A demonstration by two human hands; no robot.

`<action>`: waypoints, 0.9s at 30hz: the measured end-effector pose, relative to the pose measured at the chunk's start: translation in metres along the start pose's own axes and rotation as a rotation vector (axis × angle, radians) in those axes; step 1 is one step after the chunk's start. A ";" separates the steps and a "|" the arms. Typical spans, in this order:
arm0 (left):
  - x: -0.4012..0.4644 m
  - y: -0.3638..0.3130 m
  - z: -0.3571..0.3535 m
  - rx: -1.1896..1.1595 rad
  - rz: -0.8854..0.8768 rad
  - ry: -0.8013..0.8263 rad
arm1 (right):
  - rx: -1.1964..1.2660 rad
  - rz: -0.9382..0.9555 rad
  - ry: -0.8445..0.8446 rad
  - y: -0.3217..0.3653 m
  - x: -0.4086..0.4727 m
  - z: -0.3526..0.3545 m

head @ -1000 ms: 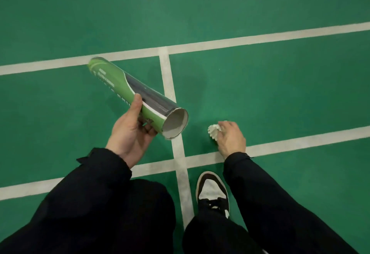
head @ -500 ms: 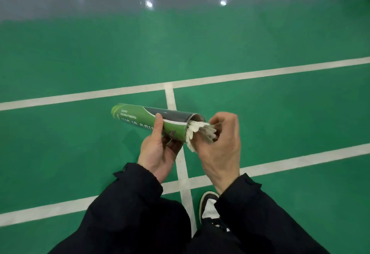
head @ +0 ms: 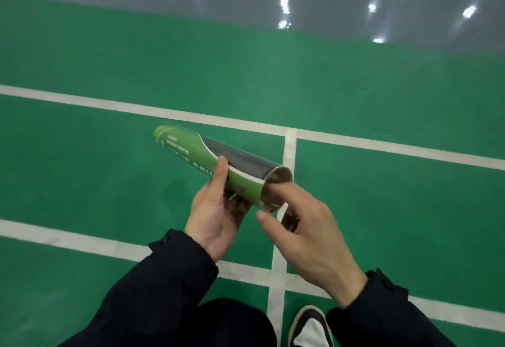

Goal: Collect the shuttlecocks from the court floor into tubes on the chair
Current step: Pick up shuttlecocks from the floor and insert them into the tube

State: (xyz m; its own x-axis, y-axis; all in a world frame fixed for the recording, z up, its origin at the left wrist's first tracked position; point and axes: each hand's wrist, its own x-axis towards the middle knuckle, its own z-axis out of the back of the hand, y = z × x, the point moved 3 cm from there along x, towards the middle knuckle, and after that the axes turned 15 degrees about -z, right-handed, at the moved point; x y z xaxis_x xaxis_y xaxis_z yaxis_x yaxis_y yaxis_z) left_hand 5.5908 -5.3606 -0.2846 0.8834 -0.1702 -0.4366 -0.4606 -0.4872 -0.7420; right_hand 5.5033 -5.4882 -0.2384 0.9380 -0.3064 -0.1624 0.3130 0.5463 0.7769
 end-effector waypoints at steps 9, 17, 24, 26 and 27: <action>-0.008 -0.065 0.100 -0.072 -0.249 -0.262 | 0.101 -0.001 0.468 0.065 0.035 -0.098; -0.061 -0.078 0.216 -0.101 -0.356 -0.421 | -0.176 0.139 0.806 0.096 0.003 -0.221; -0.189 -0.096 0.340 -0.242 -0.475 -0.805 | 0.282 0.011 0.961 0.115 -0.059 -0.276; -0.229 -0.085 0.368 -0.226 -0.480 -0.889 | 0.139 -0.025 0.989 0.096 -0.078 -0.302; -0.244 -0.078 0.380 -0.210 -0.475 -0.903 | 0.027 0.002 1.008 0.084 -0.089 -0.317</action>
State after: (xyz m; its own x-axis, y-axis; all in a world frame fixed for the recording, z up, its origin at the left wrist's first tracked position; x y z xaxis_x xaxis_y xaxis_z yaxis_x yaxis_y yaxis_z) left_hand 5.3784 -4.9554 -0.3137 0.5364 0.7401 -0.4056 0.0182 -0.4906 -0.8712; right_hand 5.4930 -5.1682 -0.3514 0.6312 0.5031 -0.5903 0.3199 0.5245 0.7890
